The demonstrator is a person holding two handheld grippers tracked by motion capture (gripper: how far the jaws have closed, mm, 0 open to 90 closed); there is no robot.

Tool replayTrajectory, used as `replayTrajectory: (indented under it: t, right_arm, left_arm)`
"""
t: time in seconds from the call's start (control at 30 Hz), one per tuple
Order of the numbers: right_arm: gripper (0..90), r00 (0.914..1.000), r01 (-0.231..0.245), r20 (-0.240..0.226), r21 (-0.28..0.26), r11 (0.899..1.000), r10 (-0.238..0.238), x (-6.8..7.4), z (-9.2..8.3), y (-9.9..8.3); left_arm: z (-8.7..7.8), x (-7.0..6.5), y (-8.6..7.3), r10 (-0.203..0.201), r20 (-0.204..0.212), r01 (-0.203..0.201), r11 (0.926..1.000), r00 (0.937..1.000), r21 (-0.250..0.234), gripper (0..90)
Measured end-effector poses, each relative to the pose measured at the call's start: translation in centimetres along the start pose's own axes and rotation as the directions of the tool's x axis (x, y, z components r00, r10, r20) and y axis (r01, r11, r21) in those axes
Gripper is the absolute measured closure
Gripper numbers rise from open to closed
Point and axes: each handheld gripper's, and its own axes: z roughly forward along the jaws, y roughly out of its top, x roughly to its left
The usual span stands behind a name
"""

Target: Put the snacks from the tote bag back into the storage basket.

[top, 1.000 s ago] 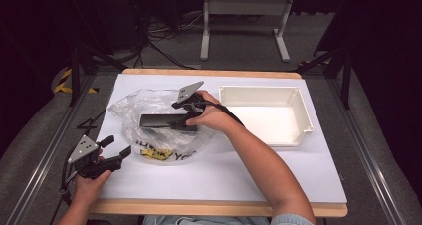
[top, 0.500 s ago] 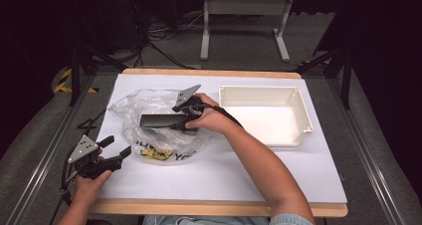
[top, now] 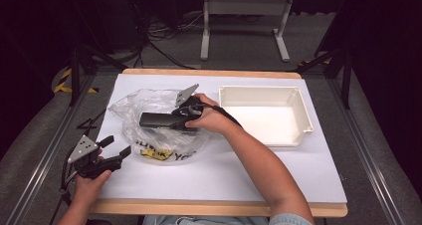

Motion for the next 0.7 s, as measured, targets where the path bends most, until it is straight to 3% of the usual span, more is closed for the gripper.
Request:
replayTrajectory:
  t: [0.33,0.7]
  right_arm:
    - [43.1,1.0,-0.003,0.006,0.004,1.0,0.003,0.0,-0.5,0.5]
    - [43.2,0.9998,0.016,0.007,-0.006,1.0,-0.016,-0.2,-2.5,2.0]
  left_arm:
    - [0.0,0.1,0.0,0.002,0.002,-0.002,1.0,1.0,-0.002,22.3]
    - [-0.1,0.1,0.0,-0.002,0.0,0.002,1.0,1.0,-0.004,22.3]
